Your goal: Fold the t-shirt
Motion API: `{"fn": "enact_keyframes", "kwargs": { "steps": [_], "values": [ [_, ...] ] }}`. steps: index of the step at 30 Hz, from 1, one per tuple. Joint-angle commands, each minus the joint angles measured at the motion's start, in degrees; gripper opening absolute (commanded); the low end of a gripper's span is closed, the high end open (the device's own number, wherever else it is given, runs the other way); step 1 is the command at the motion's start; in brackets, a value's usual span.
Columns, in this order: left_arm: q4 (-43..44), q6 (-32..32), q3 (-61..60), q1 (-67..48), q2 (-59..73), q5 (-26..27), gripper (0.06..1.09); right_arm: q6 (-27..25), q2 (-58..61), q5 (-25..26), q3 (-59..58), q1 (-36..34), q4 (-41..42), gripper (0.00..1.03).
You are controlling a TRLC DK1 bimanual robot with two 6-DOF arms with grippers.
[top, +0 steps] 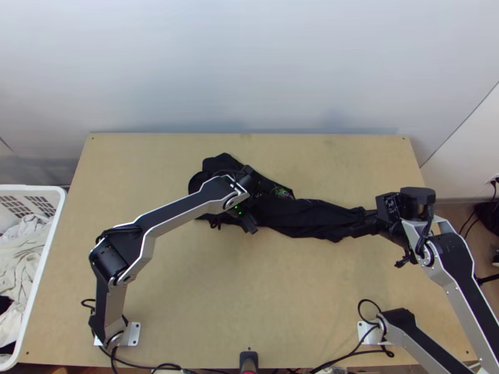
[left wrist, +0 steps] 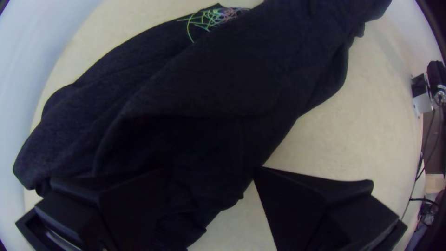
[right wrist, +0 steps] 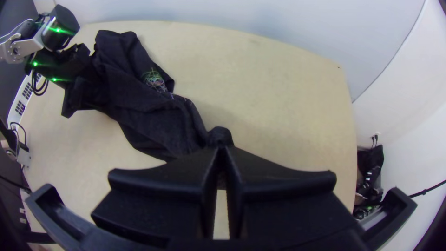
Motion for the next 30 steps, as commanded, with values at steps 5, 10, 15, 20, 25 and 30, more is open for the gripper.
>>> {"fn": "enact_keyframes", "kwargs": {
  "steps": [5, 10, 15, 20, 25, 30],
  "values": [
    [0.8, 0.6, 0.8, 0.6, 1.3, 0.3, 0.76, 0.2, -0.3, 0.0, -0.1, 0.1, -0.2, 0.03],
    [1.9, 1.1, 0.6, 0.6, 1.6, 0.3, 0.53, 0.1, -0.3, 0.0, -0.1, 0.1, -0.2, 0.03],
    [2.0, 1.0, 1.0, 0.9, 1.5, 0.4, 0.24, 0.1, -0.5, 0.0, -0.4, -0.3, -0.2, 0.03],
    [1.9, 0.4, 0.4, 1.4, 1.2, 0.6, 0.14, 0.1, -0.7, 0.0, -0.6, -0.3, -0.2, 0.03],
    [0.2, -1.5, 0.4, 3.3, -2.2, 3.0, 0.10, -0.2, -0.7, 0.0, 0.1, -0.4, -0.4, 0.03],
    [-4.1, -2.3, -0.1, 7.9, -10.1, 8.8, 0.10, 0.0, -1.1, -0.1, 3.2, 0.5, -3.4, 0.03]
  ]
}}
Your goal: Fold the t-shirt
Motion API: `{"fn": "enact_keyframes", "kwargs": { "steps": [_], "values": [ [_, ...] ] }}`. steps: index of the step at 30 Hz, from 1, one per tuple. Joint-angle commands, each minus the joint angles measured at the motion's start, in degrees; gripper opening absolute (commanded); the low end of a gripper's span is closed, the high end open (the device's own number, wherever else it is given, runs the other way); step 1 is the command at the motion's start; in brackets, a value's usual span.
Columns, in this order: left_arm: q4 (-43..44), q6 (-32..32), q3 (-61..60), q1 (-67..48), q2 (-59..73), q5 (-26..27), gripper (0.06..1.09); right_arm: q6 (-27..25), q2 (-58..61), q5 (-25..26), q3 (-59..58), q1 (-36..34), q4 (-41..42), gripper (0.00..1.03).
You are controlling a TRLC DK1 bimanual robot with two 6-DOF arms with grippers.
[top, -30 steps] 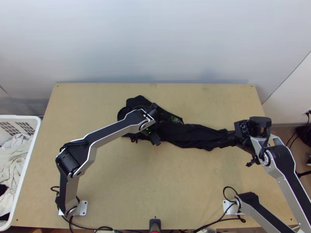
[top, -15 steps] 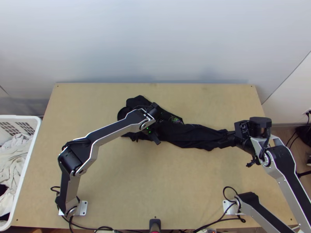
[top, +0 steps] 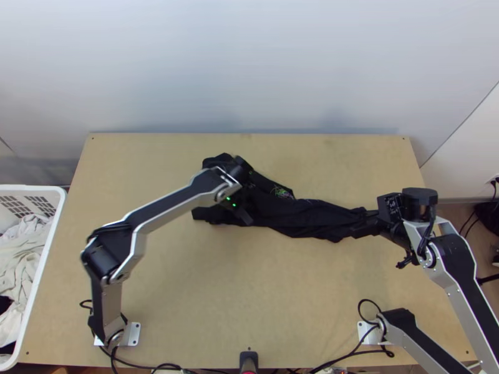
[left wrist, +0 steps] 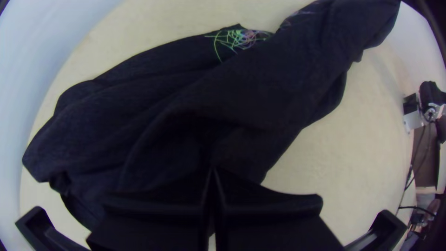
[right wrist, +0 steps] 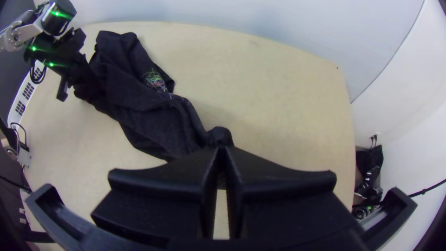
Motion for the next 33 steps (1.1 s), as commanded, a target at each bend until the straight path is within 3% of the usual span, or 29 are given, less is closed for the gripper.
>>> {"fn": "enact_keyframes", "kwargs": {
  "steps": [1, 10, 20, 27, 33],
  "values": [
    [-4.6, -1.2, -0.7, 5.9, -9.5, 6.4, 0.10, 0.1, -0.4, -0.2, 3.9, 1.1, -3.5, 0.03],
    [-19.3, 2.5, 6.1, 25.5, -24.5, 17.1, 0.10, 1.4, 3.8, -3.3, 21.7, 8.8, -13.7, 0.03],
    [-34.3, 0.4, 22.9, 49.8, -36.2, 34.7, 0.10, 5.3, 6.4, -12.0, 43.9, 13.9, -19.9, 0.03],
    [-39.4, -2.3, 28.2, 52.5, -47.1, 38.7, 0.10, 9.3, 6.0, -19.0, 60.6, 15.6, -22.4, 0.03],
    [-39.0, -6.2, 32.8, 52.6, -53.9, 38.9, 0.10, 9.9, 4.9, -19.1, 67.9, 15.2, -19.3, 0.03]
  ]
}}
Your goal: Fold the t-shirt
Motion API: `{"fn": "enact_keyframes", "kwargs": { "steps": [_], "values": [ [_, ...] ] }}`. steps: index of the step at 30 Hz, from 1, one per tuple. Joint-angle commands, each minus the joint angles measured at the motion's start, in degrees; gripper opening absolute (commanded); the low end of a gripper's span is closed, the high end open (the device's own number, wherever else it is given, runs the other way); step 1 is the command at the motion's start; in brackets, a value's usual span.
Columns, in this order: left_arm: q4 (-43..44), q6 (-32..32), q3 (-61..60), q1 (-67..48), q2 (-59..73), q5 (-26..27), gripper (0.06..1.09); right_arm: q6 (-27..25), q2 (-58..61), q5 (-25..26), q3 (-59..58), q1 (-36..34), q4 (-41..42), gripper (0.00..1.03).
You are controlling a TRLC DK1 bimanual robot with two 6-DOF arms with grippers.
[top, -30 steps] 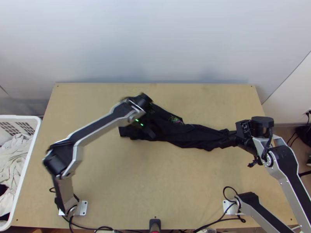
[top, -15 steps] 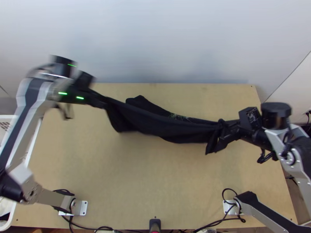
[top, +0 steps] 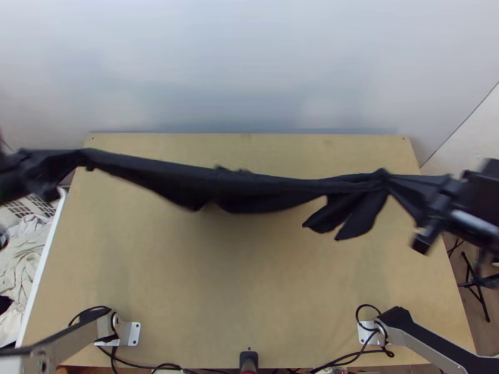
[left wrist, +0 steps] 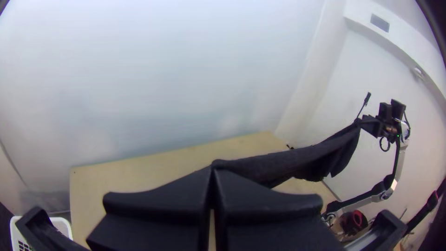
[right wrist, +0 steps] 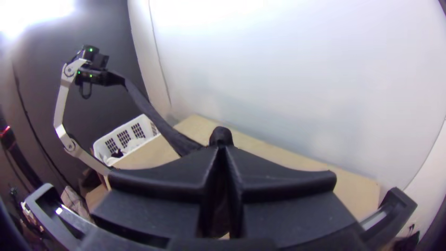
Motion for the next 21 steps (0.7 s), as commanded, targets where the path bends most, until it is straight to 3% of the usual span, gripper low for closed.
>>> {"fn": "enact_keyframes", "kwargs": {
  "steps": [1, 4, 9, 16, 21],
  "values": [
    [-0.6, -4.2, 5.6, 2.2, -9.1, 1.7, 0.10, 2.2, -1.4, -1.9, 10.2, 0.1, 2.9, 0.03],
    [-0.8, -4.4, 5.3, 2.2, -11.0, 0.9, 0.10, 2.5, -2.6, -2.9, 6.7, -0.6, 2.9, 0.03],
    [0.6, -2.3, -2.4, 2.2, -13.8, 0.8, 0.10, 2.4, -6.6, -3.6, -8.8, -0.8, 5.1, 0.03],
    [13.7, 1.8, -39.0, 0.8, -22.9, 0.9, 0.10, -3.9, -11.1, -1.0, -42.3, -1.2, 13.5, 0.03],
    [18.0, 9.0, -61.2, 1.4, -25.4, -0.4, 0.10, -5.9, -10.2, 1.2, -61.6, -4.5, 22.3, 0.03]
  ]
}}
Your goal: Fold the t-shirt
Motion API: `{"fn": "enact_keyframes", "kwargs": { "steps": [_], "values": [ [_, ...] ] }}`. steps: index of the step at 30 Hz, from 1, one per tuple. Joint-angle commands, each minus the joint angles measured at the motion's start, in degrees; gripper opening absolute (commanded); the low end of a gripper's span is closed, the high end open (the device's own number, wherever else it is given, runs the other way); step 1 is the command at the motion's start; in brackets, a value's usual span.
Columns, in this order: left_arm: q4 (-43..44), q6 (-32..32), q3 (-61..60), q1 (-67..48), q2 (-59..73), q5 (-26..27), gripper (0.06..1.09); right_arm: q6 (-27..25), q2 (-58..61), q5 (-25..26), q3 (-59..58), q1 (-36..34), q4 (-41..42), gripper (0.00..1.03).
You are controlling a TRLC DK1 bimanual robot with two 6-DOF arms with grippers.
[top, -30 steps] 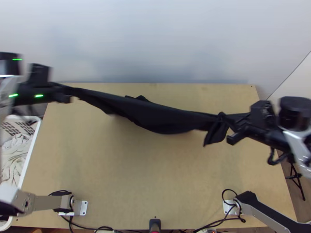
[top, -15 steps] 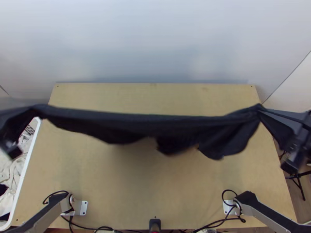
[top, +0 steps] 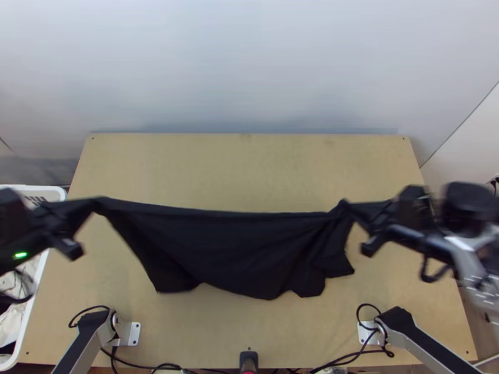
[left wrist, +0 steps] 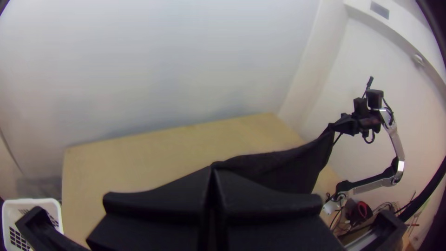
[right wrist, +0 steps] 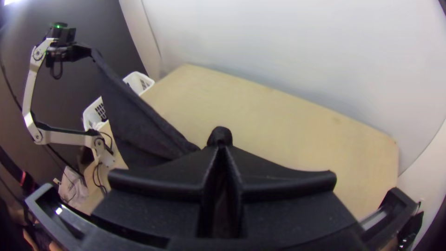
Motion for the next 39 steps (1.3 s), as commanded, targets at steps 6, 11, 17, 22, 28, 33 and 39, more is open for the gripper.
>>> {"fn": "enact_keyframes", "kwargs": {
  "steps": [6, 11, 17, 22, 28, 33, 39],
  "values": [
    [11.9, 5.0, -42.2, -0.9, -7.5, -2.2, 0.10, -1.8, 4.3, 2.2, -33.9, -7.5, 15.5, 0.03],
    [14.8, 2.2, -43.8, -3.2, -7.8, -2.9, 0.10, -1.1, 5.2, 3.3, -32.9, -8.6, 16.3, 0.03],
    [16.1, -1.7, -35.5, -5.1, -2.5, -3.2, 0.10, -0.8, 6.9, 3.7, -25.0, -9.1, 15.1, 0.03],
    [18.3, -4.3, -25.5, -7.3, 6.8, -4.0, 0.10, 0.4, 11.1, 3.9, -13.7, -9.1, 12.8, 0.03],
    [24.6, -8.9, -20.9, -14.6, 15.6, -9.0, 0.10, 1.6, 16.3, 5.8, -7.5, -10.0, 12.9, 0.03],
    [28.8, -8.9, -19.4, -16.8, 22.9, -11.5, 0.10, 1.7, 22.0, 6.0, -5.2, -10.6, 14.3, 0.03],
    [32.0, -6.9, -21.8, -16.6, 29.0, -11.7, 0.10, 1.0, 27.9, 6.0, -5.3, -10.6, 15.1, 0.23]
  ]
}}
